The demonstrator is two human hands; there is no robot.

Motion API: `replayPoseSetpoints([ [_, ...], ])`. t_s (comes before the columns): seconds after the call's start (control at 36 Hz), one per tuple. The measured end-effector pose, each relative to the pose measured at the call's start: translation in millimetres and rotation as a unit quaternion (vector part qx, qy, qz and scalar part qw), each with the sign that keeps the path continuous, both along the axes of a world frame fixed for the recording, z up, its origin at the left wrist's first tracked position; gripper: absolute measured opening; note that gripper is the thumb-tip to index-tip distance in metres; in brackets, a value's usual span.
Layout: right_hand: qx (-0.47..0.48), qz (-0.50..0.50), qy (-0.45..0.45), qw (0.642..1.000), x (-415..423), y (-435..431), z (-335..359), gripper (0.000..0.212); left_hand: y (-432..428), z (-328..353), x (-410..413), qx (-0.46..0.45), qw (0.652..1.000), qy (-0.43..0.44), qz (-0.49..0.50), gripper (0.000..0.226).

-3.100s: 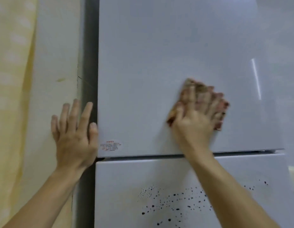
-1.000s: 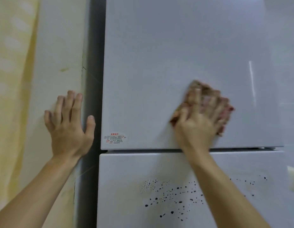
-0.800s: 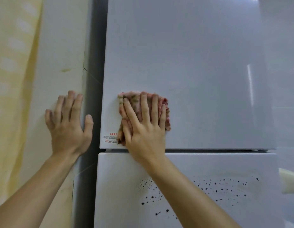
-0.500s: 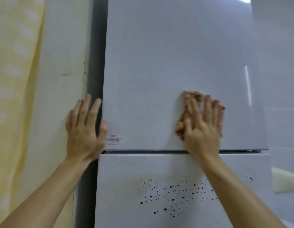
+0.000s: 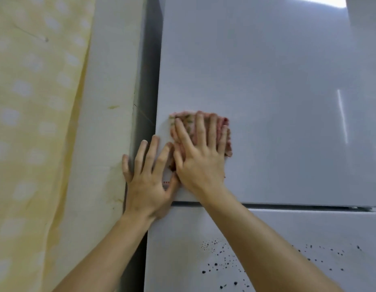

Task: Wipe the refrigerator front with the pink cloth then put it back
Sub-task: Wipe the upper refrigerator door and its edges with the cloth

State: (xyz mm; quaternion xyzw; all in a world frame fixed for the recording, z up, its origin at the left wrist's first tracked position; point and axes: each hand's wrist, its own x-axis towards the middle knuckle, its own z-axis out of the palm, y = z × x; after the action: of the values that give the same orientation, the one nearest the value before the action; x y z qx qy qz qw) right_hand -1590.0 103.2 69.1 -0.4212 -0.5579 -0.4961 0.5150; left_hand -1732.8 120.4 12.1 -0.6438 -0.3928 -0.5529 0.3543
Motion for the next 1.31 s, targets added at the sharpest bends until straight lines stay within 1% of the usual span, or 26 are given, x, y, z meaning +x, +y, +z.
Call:
replayPoseSetpoints([
  [0.14, 0.0, 0.005, -0.102, 0.995, 30.4, -3.4, 0.0, 0.053, -1.2, 0.8, 0.5, -0.011, 1.0, -0.009, 0.006, 0.074],
  [0.19, 0.0, 0.001, -0.109, 0.994, 53.4, -6.6, 1.3, 0.053, -1.9, 1.3, 0.4, -0.014, 1.0, -0.014, 0.001, 0.073],
  [0.22, 0.0, -0.001, -0.094, 0.996, 67.5, -9.0, 1.8, 0.052, -2.2, 1.3, 0.6, -0.016, 1.0, -0.017, -0.005, 0.072],
  [0.31, 0.009, -0.008, 0.006, 1.0, 119.6, -19.4, -0.6, 0.053, -3.1, 0.8, 1.9, -0.014, 0.999, -0.024, -0.016, 0.07],
  [0.36, -0.021, -0.018, 0.097, 0.995, 161.6, -29.0, -6.1, 0.058, -4.0, 0.8, 3.1, -0.013, 0.999, -0.026, -0.019, 0.069],
  [0.42, -0.05, -0.018, 0.203, 0.978, 202.2, -40.4, -13.7, 0.065, -5.1, 1.6, 3.7, -0.019, 0.999, -0.027, -0.024, 0.069],
  [0.5, -0.054, -0.01, 0.334, 0.941, 240.7, -55.2, -26.9, 0.071, -5.6, 0.3, 3.9, -0.02, 0.999, -0.026, -0.025, 0.07],
  [0.56, -0.056, -0.002, 0.376, 0.925, 244.0, -58.5, -32.1, 0.07, -5.3, 0.0, 4.1, -0.017, 0.999, -0.026, -0.028, 0.07],
  [0.67, -0.047, 0.008, 0.403, 0.914, 219.2, -54.6, -35.0, 0.069, -4.3, -0.9, 4.5, -0.018, 0.999, -0.023, -0.024, 0.07],
  [0.72, -0.049, 0.017, 0.385, 0.922, 197.9, -50.3, -40.2, 0.069, -4.0, -1.1, 5.5, -0.019, 0.999, -0.025, -0.025, 0.069],
  [0.75, -0.05, 0.02, 0.361, 0.931, 184.0, -46.5, -45.7, 0.068, -4.3, -1.1, 5.9, -0.019, 0.999, -0.026, -0.025, 0.069],
  [0.83, -0.026, 0.024, 0.244, 0.969, 133.6, -31.3, -68.1, 0.064, -6.1, -5.1, 6.4, -0.013, 0.999, -0.036, -0.032, 0.067],
  [0.89, -0.012, 0.044, 0.154, 0.987, 97.4, -24.7, -84.2, 0.061, -8.9, -13.1, 7.1, -0.009, 0.998, -0.047, -0.048, 0.065],
  [0.94, -0.027, 0.08, 0.054, 0.995, 58.5, -24.5, -102.1, 0.059, -9.7, -24.5, 8.1, -0.003, 0.997, -0.051, -0.062, 0.064],
  [1.0, -0.056, 0.117, -0.039, 0.991, 19.8, -26.4, -120.5, 0.057, -9.1, -35.3, 6.9, 0.013, 0.996, -0.045, -0.078, 0.061],
  [1.03, -0.072, 0.132, -0.066, 0.986, 3.7, -26.6, -128.7, 0.055, -8.3, -40.4, 4.7, 0.022, 0.994, -0.051, -0.093, 0.061],
  [1.11, -0.099, 0.155, -0.098, 0.978, -15.0, -23.4, -140.5, 0.051, -8.1, -54.9, -8.1, 0.021, 0.989, -0.085, -0.117, 0.06],
  [1.19, -0.09, 0.154, -0.129, 0.975, 3.5, -24.9, -139.4, 0.047, -12.0, -63.3, -13.9, 0.015, 0.992, -0.061, -0.106, 0.058],
  [1.31, -0.059, 0.151, -0.108, 0.981, 43.5, -35.9, -137.6, 0.034, -19.7, -54.7, 8.6, 0.06, 0.993, -0.025, -0.094, 0.057],
])
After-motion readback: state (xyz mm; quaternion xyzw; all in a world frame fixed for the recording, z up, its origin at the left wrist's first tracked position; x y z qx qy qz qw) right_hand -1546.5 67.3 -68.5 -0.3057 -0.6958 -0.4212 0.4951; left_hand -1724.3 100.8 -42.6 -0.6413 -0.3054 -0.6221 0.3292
